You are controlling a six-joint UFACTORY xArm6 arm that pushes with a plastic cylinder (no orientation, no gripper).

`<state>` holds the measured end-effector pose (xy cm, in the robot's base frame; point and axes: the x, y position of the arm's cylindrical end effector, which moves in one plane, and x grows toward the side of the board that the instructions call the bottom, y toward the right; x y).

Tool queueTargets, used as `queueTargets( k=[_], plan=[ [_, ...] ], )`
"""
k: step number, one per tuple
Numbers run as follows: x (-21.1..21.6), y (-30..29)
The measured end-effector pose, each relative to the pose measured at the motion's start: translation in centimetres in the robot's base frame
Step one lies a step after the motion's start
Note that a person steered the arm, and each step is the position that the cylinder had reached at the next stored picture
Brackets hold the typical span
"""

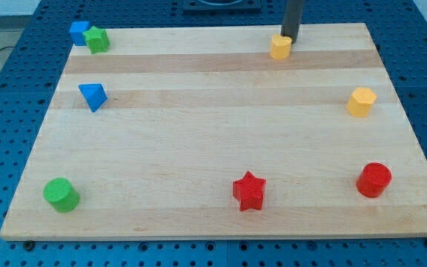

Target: Move the red star to the left side

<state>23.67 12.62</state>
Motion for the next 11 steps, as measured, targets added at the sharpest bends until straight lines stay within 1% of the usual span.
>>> queueTargets(
  k=[2, 3, 4, 5, 6, 7, 8, 9, 10, 11],
  plan=[
    [0.3, -16.6],
    [3.2, -20.1],
    [11.2, -17.7],
    [18.8, -11.2],
    [24.6, -4.4],
    [29.2, 0.0],
    [32.2, 1.9],
    [32.4, -2.5],
    [32.5, -9.9],
    [32.8, -11.2]
  ],
)
